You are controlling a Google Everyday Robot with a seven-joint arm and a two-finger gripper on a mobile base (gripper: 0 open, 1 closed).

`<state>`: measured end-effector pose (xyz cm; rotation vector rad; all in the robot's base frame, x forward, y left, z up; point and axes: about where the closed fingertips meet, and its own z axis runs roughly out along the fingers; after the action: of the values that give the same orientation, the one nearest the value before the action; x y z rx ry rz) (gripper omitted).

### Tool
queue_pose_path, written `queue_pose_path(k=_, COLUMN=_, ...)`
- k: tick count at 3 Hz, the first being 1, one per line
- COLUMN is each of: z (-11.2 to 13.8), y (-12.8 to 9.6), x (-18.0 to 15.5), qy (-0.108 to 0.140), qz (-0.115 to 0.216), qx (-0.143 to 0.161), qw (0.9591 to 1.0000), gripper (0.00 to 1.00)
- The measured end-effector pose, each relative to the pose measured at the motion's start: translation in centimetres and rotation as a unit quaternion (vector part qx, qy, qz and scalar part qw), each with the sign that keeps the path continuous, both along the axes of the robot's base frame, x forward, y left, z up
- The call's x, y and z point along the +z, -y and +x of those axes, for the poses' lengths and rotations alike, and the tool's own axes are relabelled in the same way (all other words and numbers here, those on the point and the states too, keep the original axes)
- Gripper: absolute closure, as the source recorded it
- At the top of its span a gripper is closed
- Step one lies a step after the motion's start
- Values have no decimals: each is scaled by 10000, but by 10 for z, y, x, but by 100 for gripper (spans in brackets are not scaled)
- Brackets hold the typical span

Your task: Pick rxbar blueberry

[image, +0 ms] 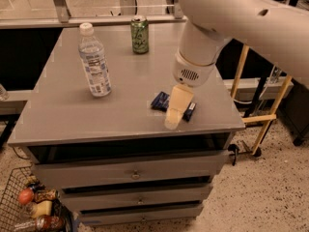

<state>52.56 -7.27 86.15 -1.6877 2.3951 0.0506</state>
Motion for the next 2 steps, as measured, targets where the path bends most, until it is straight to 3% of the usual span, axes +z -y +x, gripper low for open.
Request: queue_pose_path(k=2, z=17, y=-8, x=-20, qy=-40, qz=15, qx=-54, qw=10000, gripper=0)
